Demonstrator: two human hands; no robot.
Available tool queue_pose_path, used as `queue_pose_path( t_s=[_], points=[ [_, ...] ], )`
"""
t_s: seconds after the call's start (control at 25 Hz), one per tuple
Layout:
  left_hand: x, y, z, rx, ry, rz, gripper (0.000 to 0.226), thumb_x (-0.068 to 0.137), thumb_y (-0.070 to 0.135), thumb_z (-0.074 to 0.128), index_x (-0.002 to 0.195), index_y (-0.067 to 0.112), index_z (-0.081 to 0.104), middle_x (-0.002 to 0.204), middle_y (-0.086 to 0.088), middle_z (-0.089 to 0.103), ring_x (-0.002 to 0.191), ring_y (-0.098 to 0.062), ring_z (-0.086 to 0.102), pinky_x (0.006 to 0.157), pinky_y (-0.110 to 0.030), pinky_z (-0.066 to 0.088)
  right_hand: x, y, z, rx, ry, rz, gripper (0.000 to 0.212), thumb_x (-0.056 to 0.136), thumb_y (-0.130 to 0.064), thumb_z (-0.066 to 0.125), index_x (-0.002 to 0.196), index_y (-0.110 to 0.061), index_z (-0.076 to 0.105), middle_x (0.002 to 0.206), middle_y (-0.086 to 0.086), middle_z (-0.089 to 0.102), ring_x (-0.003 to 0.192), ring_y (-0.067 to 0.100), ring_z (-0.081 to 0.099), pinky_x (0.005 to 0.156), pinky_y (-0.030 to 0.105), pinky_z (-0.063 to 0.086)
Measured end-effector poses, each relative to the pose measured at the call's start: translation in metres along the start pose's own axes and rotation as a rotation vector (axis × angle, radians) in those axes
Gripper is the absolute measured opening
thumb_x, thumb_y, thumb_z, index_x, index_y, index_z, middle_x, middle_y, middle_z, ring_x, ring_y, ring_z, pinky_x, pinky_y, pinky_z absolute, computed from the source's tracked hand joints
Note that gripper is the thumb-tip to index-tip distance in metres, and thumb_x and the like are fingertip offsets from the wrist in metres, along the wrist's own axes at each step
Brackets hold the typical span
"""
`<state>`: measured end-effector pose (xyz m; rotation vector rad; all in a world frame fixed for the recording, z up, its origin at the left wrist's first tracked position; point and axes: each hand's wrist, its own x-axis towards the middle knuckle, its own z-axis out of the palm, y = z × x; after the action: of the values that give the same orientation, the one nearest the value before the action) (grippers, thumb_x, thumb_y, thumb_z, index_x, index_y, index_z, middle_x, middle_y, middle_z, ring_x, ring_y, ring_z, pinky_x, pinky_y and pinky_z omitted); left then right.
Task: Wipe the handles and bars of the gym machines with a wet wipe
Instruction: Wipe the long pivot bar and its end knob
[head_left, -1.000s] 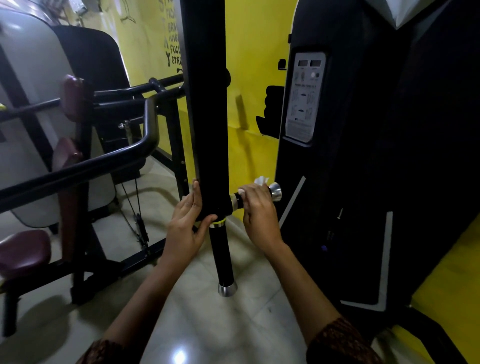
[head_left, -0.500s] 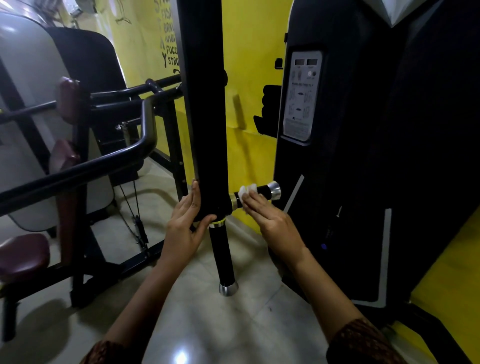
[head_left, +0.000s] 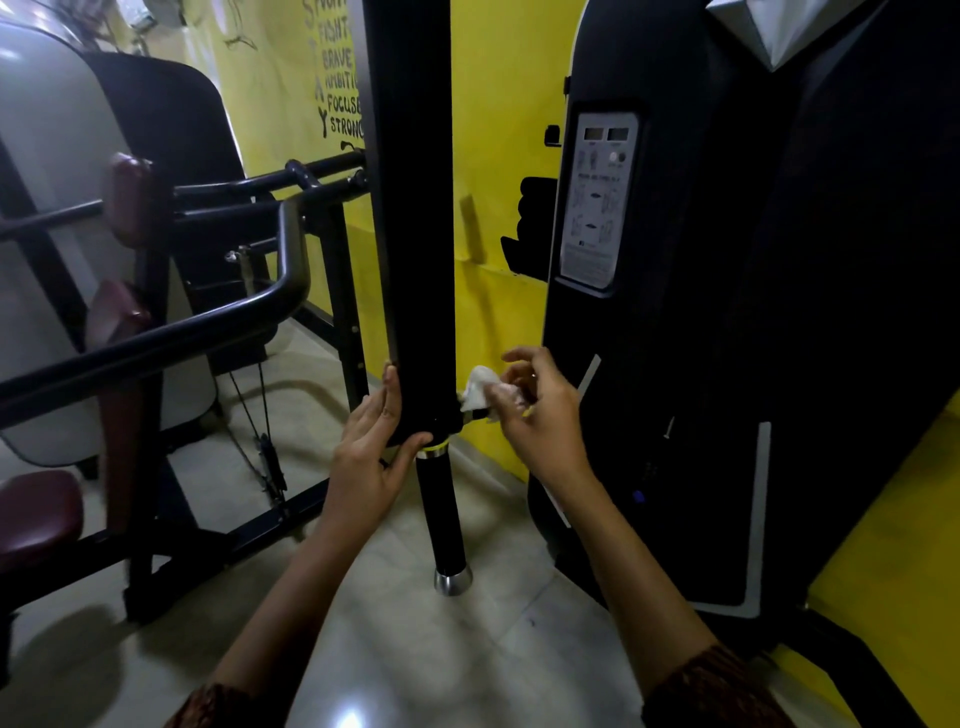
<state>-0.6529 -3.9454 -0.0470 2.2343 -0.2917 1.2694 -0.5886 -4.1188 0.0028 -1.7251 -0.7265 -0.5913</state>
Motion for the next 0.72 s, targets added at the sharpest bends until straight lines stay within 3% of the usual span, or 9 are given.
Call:
queue_pose_path(
  t_s=[0.08,0.16,0.28,0.36,0.44,0.56,0.72],
  points=[
    [0.0,0.0,-0.001,-0.001,-0.003,0.004,0.076,0.084,0.029,0.055,0.147,0.026,0.013,0.14,-0.009,0.037,0.125,-0.019,0.039,0.106,-0.014,0.027,0.003,0.006,0.011,-0.153,0.102,-0.036,0.012,0.078,-0.004,0.064,0.09,-0.003,0.061,0.083,0.003,0.062,0.079,0.024,0.061,0.07,0.039,0.052],
    [0.001,-0.001,-0.002,-0.006,-0.002,0.003,0.077,0.084,0.029,0.056,0.147,0.027,0.013,0.14,-0.008,0.037,0.125,-0.015,0.039,0.106,-0.013,0.028,0.001,0.013,0.02,-0.264,0.094,-0.12,0.016,0.078,0.0,0.057,0.09,-0.001,0.067,0.097,0.015,0.068,0.092,0.032,0.064,0.08,0.041,0.05],
    [0.0,-0.002,-0.001,-0.012,0.012,0.004,0.076,0.083,0.028,0.056,0.147,0.026,0.015,0.141,-0.007,0.034,0.127,-0.012,0.036,0.107,-0.011,0.027,-0.007,0.018,0.028,-0.326,-0.16,-0.2,0.037,0.081,0.004,0.047,0.115,0.002,0.06,0.125,0.021,0.058,0.122,0.036,0.049,0.106,0.035,0.031],
    [0.0,-0.002,0.0,-0.01,0.019,0.008,0.075,0.084,0.028,0.057,0.147,0.024,0.016,0.14,-0.006,0.034,0.128,-0.011,0.034,0.107,-0.011,0.026,-0.008,0.017,0.026,-0.415,-0.293,-0.243,0.041,0.086,0.0,0.044,0.126,0.002,0.052,0.133,0.018,0.052,0.13,0.038,0.039,0.109,0.045,0.025],
    [0.0,-0.002,0.0,-0.007,0.014,-0.001,0.076,0.084,0.028,0.056,0.147,0.026,0.015,0.14,-0.007,0.035,0.129,-0.011,0.034,0.107,-0.011,0.025,-0.001,0.017,0.021,-0.482,-0.404,-0.287,0.046,0.084,-0.001,0.039,0.128,-0.001,0.052,0.133,0.015,0.053,0.126,0.04,0.043,0.103,0.049,0.033],
    [0.0,-0.001,-0.001,-0.008,0.003,-0.008,0.076,0.084,0.029,0.056,0.147,0.027,0.013,0.141,-0.009,0.035,0.129,-0.012,0.034,0.108,-0.011,0.025,0.014,0.022,0.01,-0.444,-0.49,-0.289,0.045,0.079,0.007,0.04,0.117,-0.001,0.062,0.121,0.014,0.062,0.109,0.037,0.053,0.09,0.043,0.044],
    [0.0,-0.001,0.0,-0.017,0.004,-0.005,0.076,0.084,0.028,0.056,0.147,0.028,0.013,0.141,-0.01,0.036,0.129,-0.011,0.034,0.108,-0.011,0.025,0.017,0.026,-0.003,-0.463,-0.364,-0.173,0.04,0.076,0.018,0.055,0.112,0.003,0.064,0.116,0.017,0.064,0.109,0.037,0.054,0.094,0.041,0.043]
  ],
)
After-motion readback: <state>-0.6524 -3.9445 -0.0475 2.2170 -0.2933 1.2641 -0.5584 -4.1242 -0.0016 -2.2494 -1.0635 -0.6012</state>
